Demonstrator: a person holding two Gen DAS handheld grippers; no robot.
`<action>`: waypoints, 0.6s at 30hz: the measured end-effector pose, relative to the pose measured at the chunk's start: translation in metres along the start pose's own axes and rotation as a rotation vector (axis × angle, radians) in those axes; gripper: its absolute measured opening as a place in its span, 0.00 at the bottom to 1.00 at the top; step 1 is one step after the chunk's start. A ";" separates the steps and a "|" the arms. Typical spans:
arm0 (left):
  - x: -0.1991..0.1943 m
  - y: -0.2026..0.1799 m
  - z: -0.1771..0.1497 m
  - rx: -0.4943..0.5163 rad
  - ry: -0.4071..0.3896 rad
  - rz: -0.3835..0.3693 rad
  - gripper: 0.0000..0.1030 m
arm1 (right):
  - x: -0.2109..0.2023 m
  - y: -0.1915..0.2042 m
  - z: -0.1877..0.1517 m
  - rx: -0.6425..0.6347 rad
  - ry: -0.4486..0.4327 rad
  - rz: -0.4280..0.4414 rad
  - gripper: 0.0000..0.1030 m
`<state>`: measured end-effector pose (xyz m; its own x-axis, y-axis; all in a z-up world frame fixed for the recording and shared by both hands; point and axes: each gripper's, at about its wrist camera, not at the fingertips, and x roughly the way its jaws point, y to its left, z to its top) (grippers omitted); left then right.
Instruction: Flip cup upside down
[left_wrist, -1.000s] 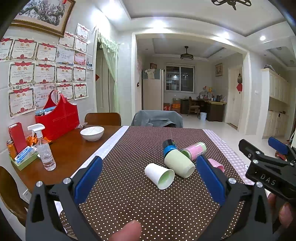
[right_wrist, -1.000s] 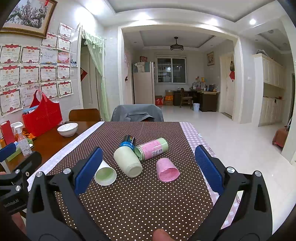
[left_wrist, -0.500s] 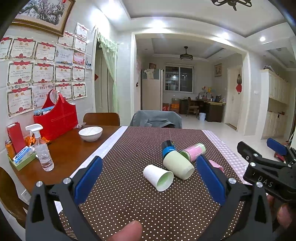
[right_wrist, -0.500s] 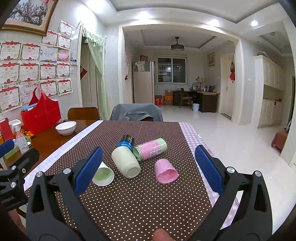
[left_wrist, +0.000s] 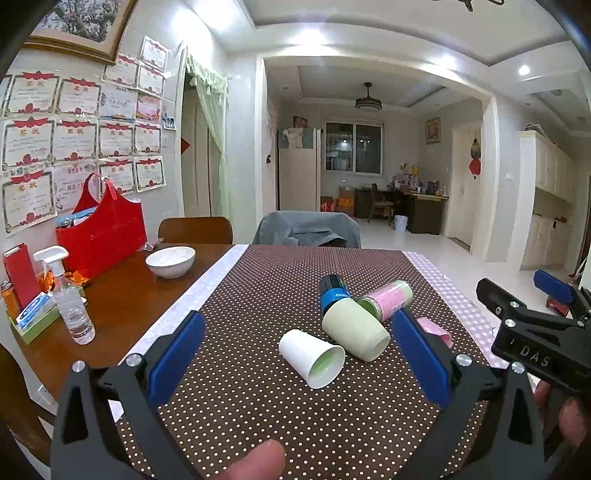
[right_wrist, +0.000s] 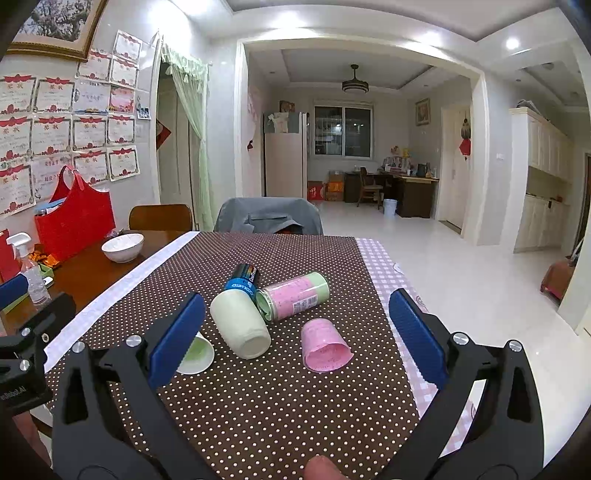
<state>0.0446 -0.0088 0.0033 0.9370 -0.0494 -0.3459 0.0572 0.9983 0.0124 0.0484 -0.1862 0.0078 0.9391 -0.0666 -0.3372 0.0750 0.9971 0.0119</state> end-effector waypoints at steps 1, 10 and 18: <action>0.004 -0.001 0.000 0.002 0.005 -0.001 0.96 | 0.005 0.001 0.001 -0.006 0.007 0.000 0.95; 0.051 -0.005 0.008 0.033 0.069 0.004 0.96 | 0.053 0.001 0.002 -0.009 0.101 0.050 0.95; 0.108 -0.027 0.013 0.119 0.189 -0.055 0.96 | 0.108 -0.026 -0.011 0.039 0.233 0.029 0.95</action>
<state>0.1491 -0.0413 -0.0224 0.8510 -0.0854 -0.5182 0.1566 0.9831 0.0951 0.1445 -0.2190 -0.0397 0.8385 -0.0232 -0.5444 0.0664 0.9960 0.0599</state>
